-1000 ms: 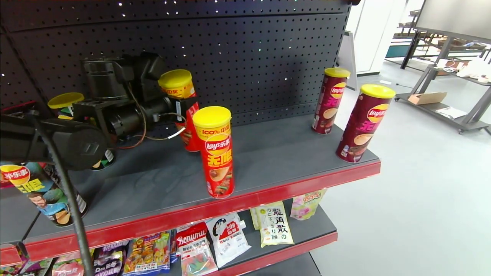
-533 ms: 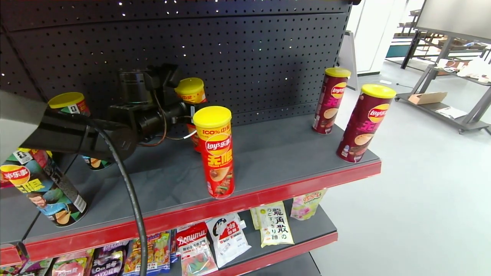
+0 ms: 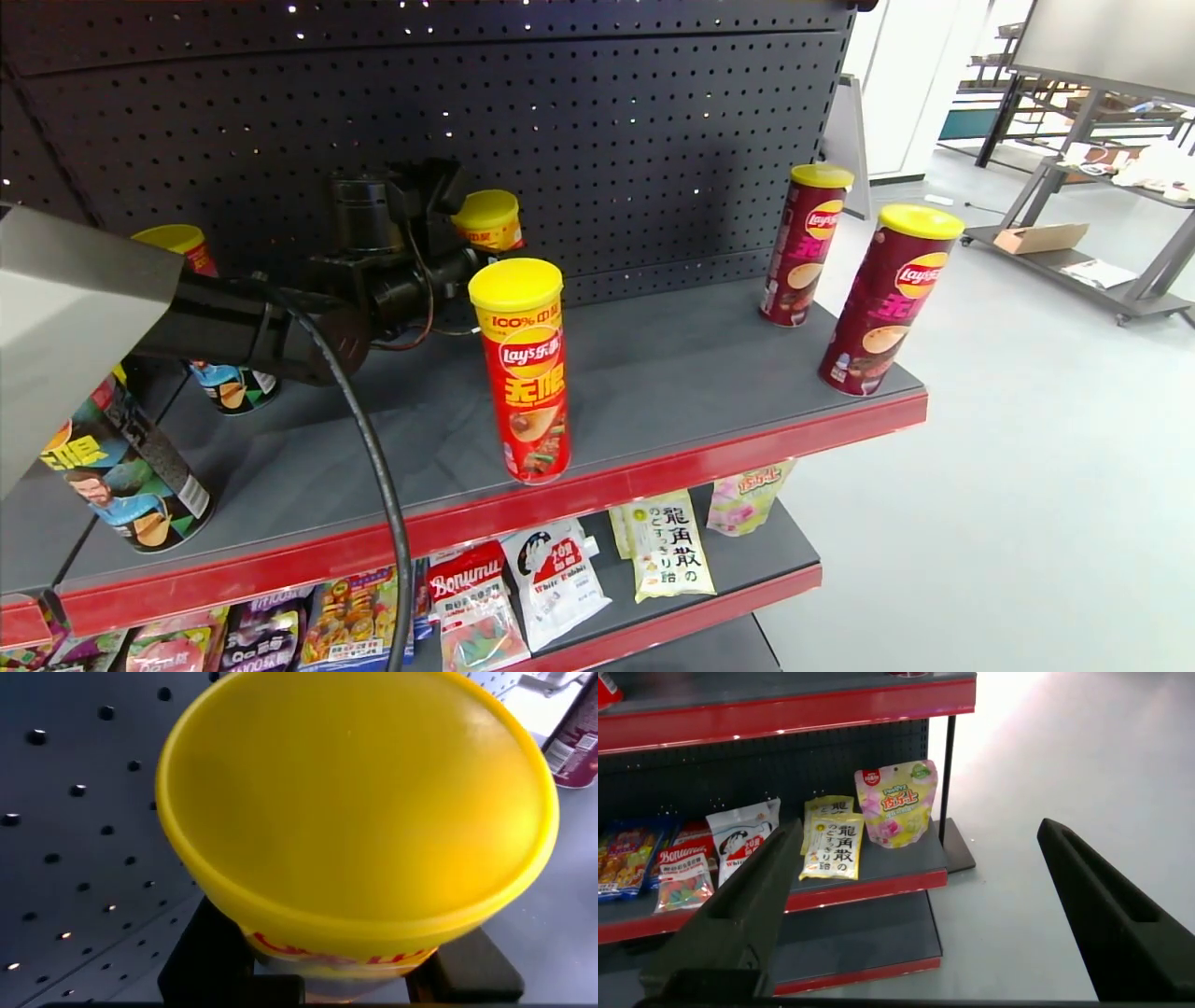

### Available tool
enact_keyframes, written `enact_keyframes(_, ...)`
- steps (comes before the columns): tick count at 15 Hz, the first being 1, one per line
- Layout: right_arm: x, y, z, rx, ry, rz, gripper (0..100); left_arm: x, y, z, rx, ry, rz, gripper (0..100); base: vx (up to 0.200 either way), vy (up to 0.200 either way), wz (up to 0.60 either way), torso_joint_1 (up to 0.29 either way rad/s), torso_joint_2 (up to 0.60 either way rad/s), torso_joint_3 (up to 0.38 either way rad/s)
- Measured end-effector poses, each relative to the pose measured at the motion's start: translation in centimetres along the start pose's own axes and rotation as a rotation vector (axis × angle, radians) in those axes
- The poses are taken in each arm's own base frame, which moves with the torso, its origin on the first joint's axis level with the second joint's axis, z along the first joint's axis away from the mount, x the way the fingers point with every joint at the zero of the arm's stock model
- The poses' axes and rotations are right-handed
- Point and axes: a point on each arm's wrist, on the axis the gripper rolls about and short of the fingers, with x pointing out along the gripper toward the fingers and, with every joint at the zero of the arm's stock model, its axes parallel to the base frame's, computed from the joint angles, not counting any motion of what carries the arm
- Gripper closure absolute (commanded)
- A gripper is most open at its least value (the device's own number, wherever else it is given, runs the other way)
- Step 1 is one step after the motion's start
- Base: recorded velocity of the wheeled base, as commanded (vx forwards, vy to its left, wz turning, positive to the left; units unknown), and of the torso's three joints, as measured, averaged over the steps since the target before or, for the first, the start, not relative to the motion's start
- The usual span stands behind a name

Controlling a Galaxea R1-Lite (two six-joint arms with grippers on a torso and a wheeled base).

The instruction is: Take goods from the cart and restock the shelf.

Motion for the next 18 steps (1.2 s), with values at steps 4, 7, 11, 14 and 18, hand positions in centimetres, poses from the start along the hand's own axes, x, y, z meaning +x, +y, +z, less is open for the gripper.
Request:
enact_keyframes(4,0.0,0.0,0.0,0.0,0.0,0.0,0,0.2,-0.7,-0.1,0.001,0.003,-0.033,100,0.0,0.0,0.0,0.0,0.0,0.0)
enact_keyframes(7,0.0,0.0,0.0,0.0,0.0,0.0,0,0.2,-1.1,-0.2,0.003,0.006,-0.044,100,0.0,0.0,0.0,0.0,0.0,0.0)
enact_keyframes(11,0.0,0.0,0.0,0.0,0.0,0.0,0,0.2,-1.3,-0.3,0.003,0.019,-0.049,100,0.0,0.0,0.0,0.0,0.0,0.0)
enact_keyframes(14,0.0,0.0,0.0,0.0,0.0,0.0,0,0.2,-1.3,-0.3,0.002,0.02,-0.077,100,0.0,0.0,0.0,0.0,0.0,0.0)
enact_keyframes(18,0.0,0.0,0.0,0.0,0.0,0.0,0,-0.2,-1.3,0.0,0.001,0.036,-0.113,100,0.0,0.0,0.0,0.0,0.0,0.0)
